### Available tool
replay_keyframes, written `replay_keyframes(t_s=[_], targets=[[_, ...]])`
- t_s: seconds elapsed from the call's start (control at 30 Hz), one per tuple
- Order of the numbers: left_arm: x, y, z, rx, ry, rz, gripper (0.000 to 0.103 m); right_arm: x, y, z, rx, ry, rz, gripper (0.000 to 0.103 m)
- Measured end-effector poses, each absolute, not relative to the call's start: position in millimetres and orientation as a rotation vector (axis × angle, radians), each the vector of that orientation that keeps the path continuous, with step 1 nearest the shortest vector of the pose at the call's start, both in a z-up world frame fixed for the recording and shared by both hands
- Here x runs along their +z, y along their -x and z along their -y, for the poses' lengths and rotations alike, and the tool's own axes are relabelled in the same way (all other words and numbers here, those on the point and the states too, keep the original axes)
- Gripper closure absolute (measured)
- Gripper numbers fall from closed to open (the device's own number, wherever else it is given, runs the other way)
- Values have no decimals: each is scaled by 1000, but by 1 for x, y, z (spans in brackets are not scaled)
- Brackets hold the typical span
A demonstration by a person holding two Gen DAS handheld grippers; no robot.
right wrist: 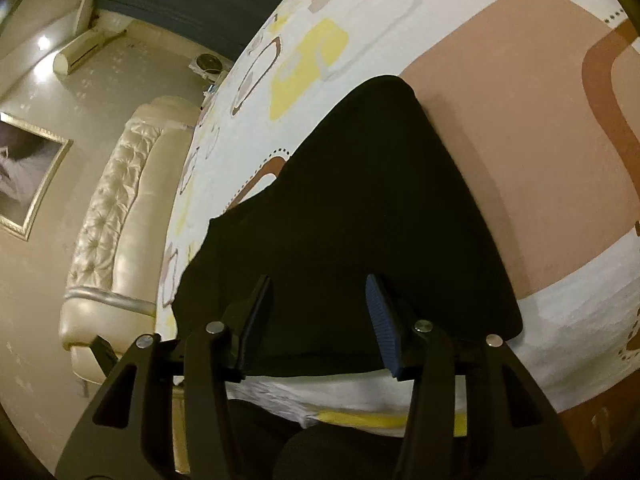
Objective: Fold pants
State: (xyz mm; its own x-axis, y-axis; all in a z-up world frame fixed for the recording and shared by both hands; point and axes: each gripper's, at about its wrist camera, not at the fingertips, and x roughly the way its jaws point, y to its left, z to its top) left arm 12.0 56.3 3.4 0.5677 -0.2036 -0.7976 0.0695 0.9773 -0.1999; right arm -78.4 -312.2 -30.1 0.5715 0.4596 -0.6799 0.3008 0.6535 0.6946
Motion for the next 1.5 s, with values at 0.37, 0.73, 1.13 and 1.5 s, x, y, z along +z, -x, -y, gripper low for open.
replay_keyframes(t_s=[0.37,0.73,1.13,1.5], targets=[[-10,-49,-166,-270,555,-1018,16,-33,81,315,128,-894,-976,55],[-68,-79,-217,-436,826,-1119,17,-35,84,316,128,-906,-957,54],[-84,-107,-180,-509,801,-1241,79,-28,80,302,118,-861,-939,31],[-25,-98,-152,-449,724,-1156,89,-27,80,299,129,-869,-929,24]])
